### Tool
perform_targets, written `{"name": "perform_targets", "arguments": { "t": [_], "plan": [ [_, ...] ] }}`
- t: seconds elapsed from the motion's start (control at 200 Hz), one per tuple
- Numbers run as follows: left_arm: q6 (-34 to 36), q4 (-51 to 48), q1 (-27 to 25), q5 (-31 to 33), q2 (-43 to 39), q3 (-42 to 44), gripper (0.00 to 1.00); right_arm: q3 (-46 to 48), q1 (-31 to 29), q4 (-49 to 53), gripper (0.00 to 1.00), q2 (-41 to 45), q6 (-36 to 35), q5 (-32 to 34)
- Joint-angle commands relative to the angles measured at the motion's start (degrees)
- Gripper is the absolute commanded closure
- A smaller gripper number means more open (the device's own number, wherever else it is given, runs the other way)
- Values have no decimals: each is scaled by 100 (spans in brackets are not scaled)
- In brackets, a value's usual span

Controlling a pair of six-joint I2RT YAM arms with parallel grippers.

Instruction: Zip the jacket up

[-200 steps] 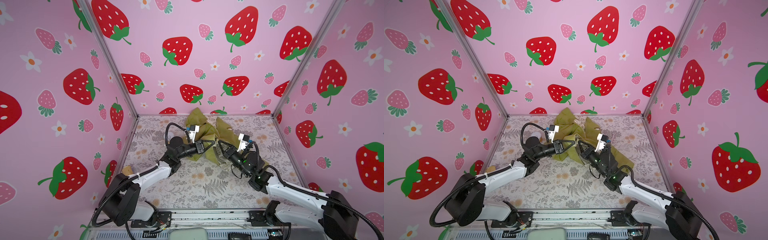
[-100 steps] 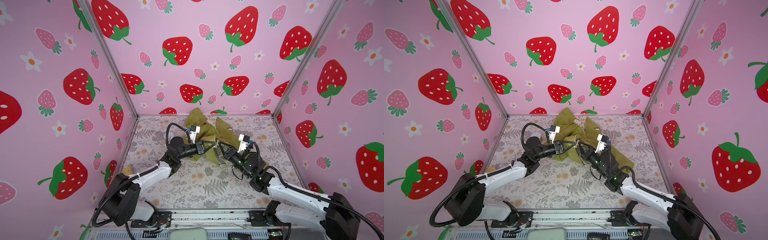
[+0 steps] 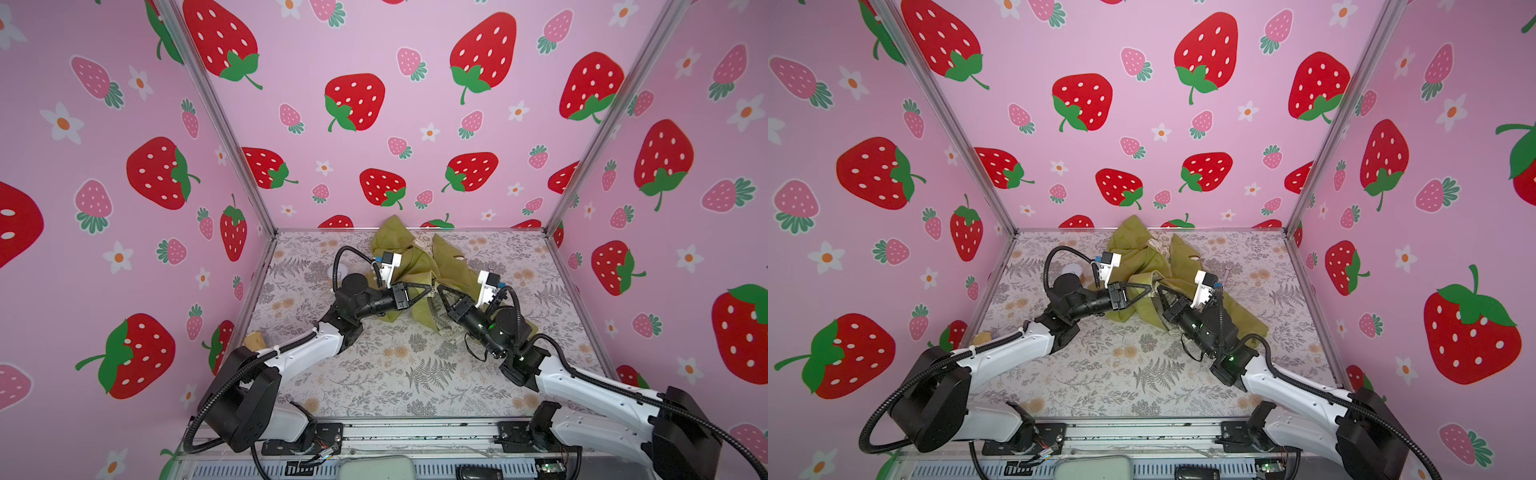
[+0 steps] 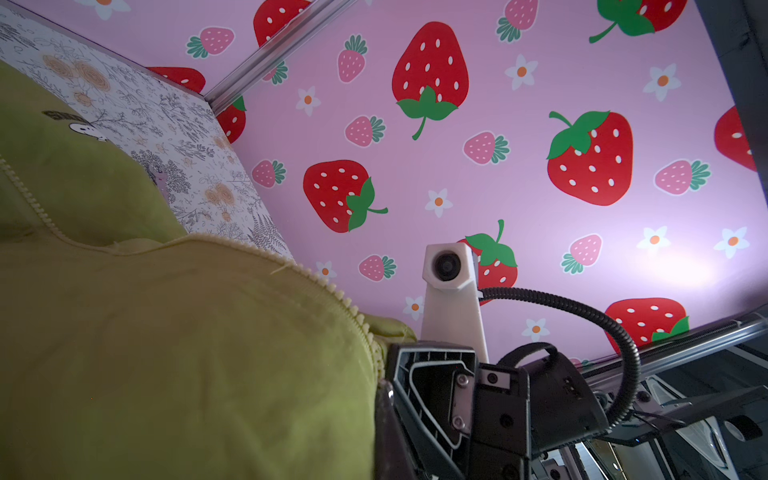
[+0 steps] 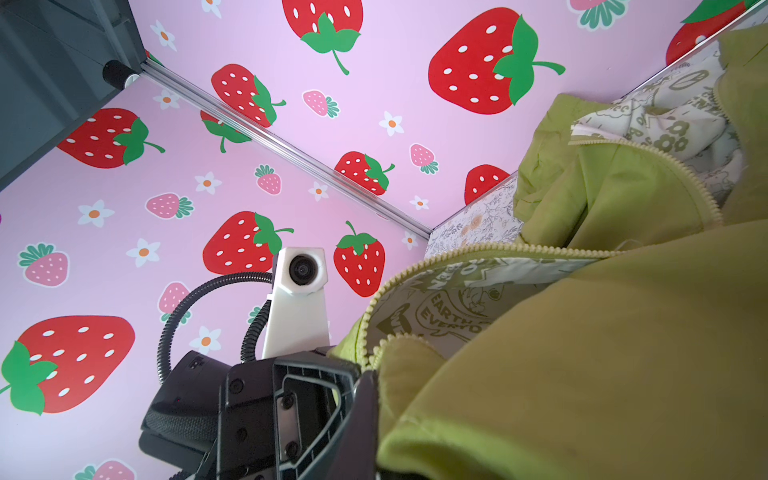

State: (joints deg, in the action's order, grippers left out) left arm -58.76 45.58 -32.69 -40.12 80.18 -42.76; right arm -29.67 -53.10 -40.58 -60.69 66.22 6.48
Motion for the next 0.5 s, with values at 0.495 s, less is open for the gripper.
{"name": "perform_targets", "arguments": {
  "t": [0.495],
  "plan": [
    [58,328,1,74,40,-158,100,313,-175,303,100,132,-10,-332]
  ]
}}
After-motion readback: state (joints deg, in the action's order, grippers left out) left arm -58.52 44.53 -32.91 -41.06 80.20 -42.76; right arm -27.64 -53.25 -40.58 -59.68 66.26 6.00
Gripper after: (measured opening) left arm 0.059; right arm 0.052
